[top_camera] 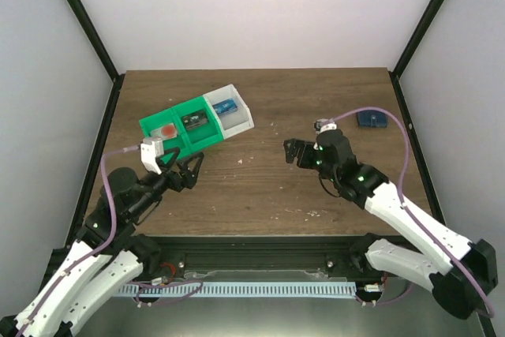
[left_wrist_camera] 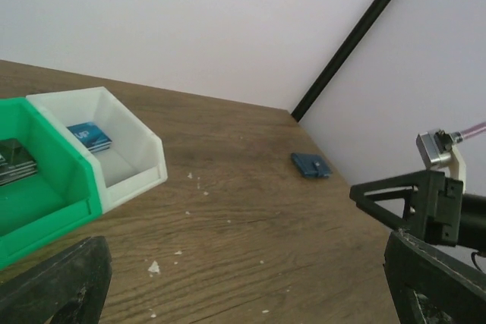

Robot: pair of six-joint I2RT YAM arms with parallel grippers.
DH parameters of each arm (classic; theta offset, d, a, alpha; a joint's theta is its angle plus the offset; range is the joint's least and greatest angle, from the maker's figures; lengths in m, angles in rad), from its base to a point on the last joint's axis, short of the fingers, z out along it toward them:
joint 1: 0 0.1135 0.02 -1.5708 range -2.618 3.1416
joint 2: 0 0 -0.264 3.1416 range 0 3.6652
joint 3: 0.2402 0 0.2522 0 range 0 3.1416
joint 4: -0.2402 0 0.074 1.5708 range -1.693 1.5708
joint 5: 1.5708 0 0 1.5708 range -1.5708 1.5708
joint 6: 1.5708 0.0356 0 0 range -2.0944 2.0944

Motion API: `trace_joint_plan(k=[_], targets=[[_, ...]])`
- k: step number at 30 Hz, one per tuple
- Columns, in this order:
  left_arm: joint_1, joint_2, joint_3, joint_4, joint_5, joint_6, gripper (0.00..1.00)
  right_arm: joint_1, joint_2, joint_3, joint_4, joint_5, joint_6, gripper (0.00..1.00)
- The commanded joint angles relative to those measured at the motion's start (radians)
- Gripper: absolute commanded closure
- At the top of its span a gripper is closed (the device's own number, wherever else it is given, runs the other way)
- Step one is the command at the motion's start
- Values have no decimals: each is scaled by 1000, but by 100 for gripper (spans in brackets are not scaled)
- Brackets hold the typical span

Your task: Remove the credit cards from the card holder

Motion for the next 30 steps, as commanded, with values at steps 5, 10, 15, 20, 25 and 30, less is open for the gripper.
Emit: trace_joint_plan(k=[5, 10, 15, 20, 25, 30], targets=[[-4, 36, -58, 39, -95, 123, 0, -176, 220, 54, 210, 150, -130, 5], [-3, 40, -63, 40, -105, 134, 0, -296, 455, 132, 279, 236, -248, 21], [-4, 51, -71, 41, -47, 128, 0, -402, 731, 288, 215, 349, -359, 43], [-5, 59, -73, 28, -40, 119, 0, -451, 921, 393, 204, 481, -427, 54], [-4, 50, -72, 23, -41, 121, 0, -492, 1108, 535, 155, 541, -527, 63], [-4, 31, -74, 26, -52, 125, 0, -518, 1206, 610, 134, 622, -588, 64]])
